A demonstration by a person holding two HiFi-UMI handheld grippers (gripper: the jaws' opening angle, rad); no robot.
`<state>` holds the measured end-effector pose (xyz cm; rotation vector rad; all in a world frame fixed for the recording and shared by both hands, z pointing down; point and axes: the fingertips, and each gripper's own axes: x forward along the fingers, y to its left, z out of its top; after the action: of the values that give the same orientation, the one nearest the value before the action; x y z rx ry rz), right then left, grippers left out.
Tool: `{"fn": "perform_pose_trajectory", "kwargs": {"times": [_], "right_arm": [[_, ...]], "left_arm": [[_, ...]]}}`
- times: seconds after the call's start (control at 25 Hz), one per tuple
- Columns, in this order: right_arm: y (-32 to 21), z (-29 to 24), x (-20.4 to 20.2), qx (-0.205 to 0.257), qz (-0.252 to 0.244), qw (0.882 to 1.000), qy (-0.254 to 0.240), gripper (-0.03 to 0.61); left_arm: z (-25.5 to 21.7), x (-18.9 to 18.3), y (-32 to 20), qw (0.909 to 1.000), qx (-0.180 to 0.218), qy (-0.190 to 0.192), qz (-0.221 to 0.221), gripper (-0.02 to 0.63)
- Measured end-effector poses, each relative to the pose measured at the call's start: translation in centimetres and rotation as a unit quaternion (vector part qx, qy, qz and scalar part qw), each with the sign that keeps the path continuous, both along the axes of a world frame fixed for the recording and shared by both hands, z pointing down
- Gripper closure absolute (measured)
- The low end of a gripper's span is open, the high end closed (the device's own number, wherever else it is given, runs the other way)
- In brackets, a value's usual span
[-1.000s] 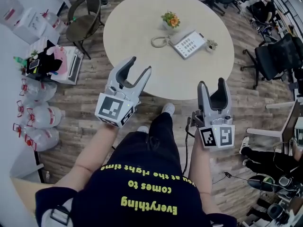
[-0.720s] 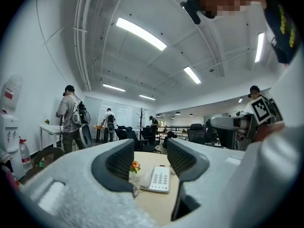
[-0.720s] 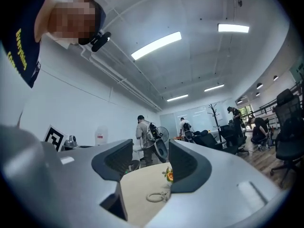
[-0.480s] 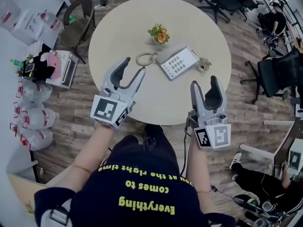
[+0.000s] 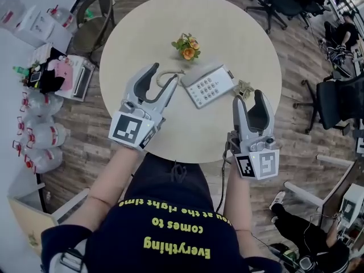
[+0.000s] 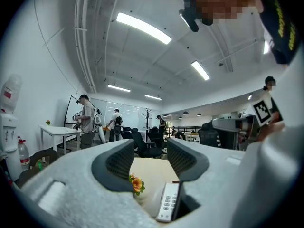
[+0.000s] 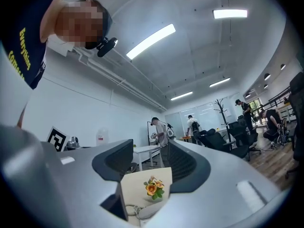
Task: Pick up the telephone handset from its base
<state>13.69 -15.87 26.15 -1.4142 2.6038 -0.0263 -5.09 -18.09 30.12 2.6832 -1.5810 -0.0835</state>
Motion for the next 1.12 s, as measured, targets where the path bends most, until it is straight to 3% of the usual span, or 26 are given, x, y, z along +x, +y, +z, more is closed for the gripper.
{"fn": "perform_pose_trajectory", "kwargs": {"times": [0.32,0.52,0.64,0.72,0.96,1.12], "right_arm": [[-3.0,1.1,-0.3,-0.010,0.036,0.999,0.000,0.486],[-5.1,2.9,-0.1,-0.027,0.062,0.998,-0.010,0.557],[-6.0,3.6,0.2,-0.027,0.068,0.997,-0.023,0.566],[-6.5,4.0,0.3,-0.029,0.071,0.997,-0.028,0.541],[-7.7,5.5,0.7,-0.049,0.083,0.995,-0.020,0.383],[-8.0,6.0,0.9,-0.057,0.077,0.995,-0.020,0.330]], "left_arm": [[2.0,0.8,-3.2,0.9991,-0.019,-0.004,0.039,0.397],[3.8,1.2,-5.1,0.9977,-0.032,-0.001,0.060,0.397],[4.7,1.2,-6.1,0.9969,-0.040,0.000,0.068,0.397],[5.0,1.2,-6.7,0.9964,-0.043,-0.001,0.073,0.397],[6.2,1.3,-8.1,0.9958,-0.050,-0.003,0.077,0.397],[6.7,1.6,-8.7,0.9952,-0.055,0.009,0.080,0.397]]}}
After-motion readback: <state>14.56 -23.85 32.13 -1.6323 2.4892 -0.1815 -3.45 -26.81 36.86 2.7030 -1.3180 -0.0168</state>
